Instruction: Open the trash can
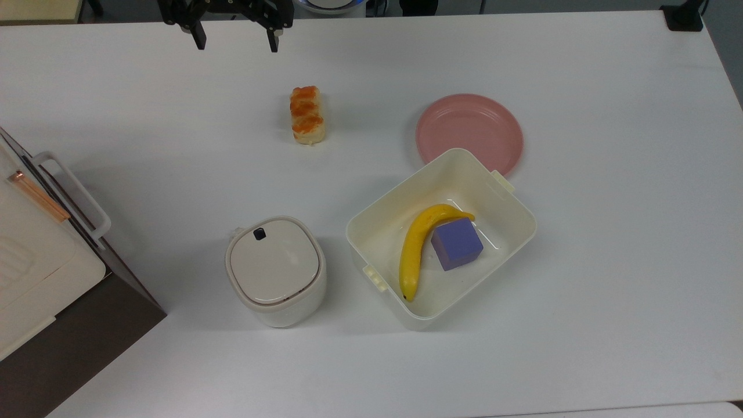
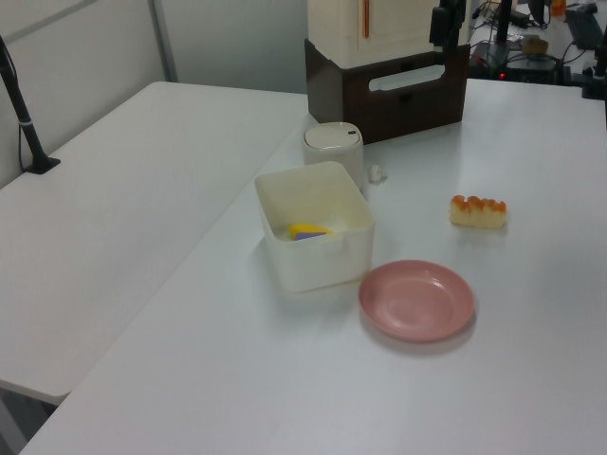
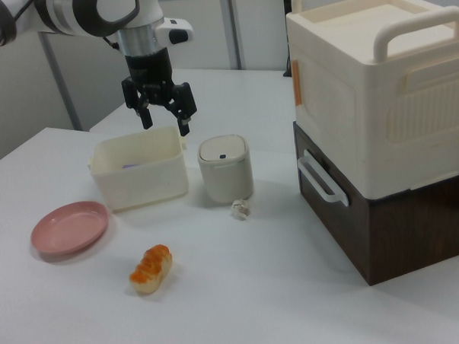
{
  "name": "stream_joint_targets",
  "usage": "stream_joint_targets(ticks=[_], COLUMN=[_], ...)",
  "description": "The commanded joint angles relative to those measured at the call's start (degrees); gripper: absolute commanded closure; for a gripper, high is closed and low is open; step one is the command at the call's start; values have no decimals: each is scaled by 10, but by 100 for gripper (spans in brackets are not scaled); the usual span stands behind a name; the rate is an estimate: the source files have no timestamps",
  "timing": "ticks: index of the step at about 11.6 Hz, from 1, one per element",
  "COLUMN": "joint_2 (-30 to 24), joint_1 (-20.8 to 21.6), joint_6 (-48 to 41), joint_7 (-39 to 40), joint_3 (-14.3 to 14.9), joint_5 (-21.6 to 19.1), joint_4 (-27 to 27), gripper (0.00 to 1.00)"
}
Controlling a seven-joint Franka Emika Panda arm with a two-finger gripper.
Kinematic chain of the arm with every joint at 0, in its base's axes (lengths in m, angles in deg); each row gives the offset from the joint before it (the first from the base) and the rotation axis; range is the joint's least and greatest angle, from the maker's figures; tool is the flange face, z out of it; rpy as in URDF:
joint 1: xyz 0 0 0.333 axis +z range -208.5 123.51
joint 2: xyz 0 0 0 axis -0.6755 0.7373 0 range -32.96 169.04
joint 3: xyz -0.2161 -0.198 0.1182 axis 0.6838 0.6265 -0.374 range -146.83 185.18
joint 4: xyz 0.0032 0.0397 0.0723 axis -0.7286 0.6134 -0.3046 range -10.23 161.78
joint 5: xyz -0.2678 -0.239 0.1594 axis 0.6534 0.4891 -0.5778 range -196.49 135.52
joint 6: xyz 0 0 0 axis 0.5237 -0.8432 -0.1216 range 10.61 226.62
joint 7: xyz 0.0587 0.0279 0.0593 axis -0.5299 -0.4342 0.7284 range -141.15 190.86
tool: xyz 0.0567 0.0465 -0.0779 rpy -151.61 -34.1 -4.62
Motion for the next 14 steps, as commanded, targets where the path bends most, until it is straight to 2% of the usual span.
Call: stream_joint_targets(ticks=[1, 2, 3, 4, 6, 7, 8, 11, 14], joint_2=[-9, -8, -8, -8, 0, 8, 18, 88, 136], joint_1=[12, 12, 12, 12, 13, 18, 23, 37, 40], joint_6=[-11, -10, -8, -5, 23, 35, 36, 49, 100], joint_7=[12, 12, 10, 12, 15, 31, 49, 42, -95], joint_3=[11, 11, 10, 10, 7, 7, 7, 8, 8], joint_5=[-9, -9, -9, -9, -5, -4, 3, 12, 12], joint_4=[9, 9, 9, 9, 9, 9, 8, -70, -102], gripper=[0, 4, 14, 42, 89, 100, 100, 100, 100])
